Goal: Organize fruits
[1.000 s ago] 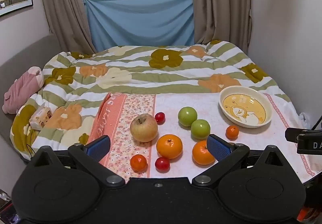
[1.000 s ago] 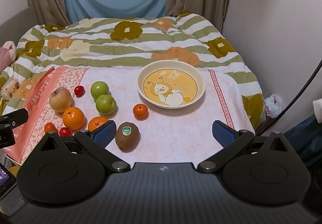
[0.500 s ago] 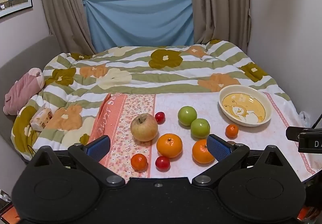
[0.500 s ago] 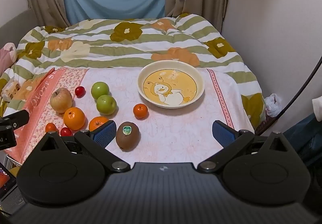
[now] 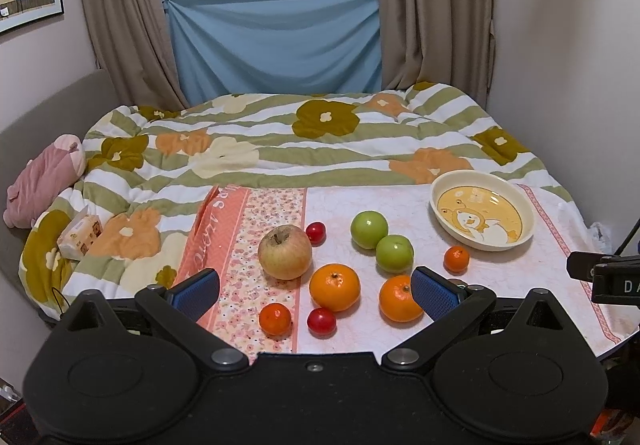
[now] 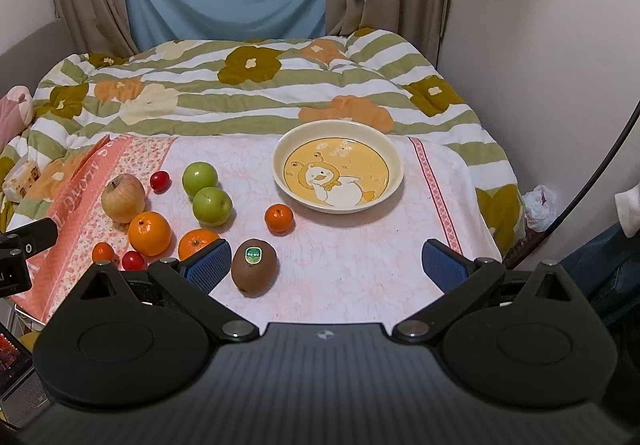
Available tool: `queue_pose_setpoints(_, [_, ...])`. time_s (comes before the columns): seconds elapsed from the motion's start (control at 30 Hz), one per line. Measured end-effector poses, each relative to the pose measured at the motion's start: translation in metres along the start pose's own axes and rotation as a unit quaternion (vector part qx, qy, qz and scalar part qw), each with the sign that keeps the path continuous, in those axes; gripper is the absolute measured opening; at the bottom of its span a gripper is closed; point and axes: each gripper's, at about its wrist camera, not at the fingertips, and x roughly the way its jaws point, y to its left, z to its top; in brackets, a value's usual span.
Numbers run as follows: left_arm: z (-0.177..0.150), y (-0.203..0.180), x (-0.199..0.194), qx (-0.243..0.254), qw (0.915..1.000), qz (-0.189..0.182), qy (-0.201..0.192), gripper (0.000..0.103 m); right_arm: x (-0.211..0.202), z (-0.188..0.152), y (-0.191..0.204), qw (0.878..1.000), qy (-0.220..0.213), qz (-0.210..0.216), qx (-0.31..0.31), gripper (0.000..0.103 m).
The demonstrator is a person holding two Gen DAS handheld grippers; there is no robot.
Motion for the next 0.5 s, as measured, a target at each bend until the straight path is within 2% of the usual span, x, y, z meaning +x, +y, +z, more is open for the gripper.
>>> queue_pose_setpoints(0.1, [0.001,0.002,-0.002,0.003,1.0000,0.001,-0.004,0.103,-0.003,0.000,0.002,1.000,0.001,0.002,0.001,0.103])
queue_pose_setpoints(0.27, [0.007,0.007,0.007,0.019,0.9997,0.009,0.011,0.103,-0.002,0.001,0.007,1.000,0.005,0.014,0.003,0.103])
queue_pose_setpoints(0.5, [0.004,0.019,0.037,0.032,0.9986,-0.015,0.039,0.103,0.023,-0.005,0.016,1.000,0.008,0.017,0.017,0.103])
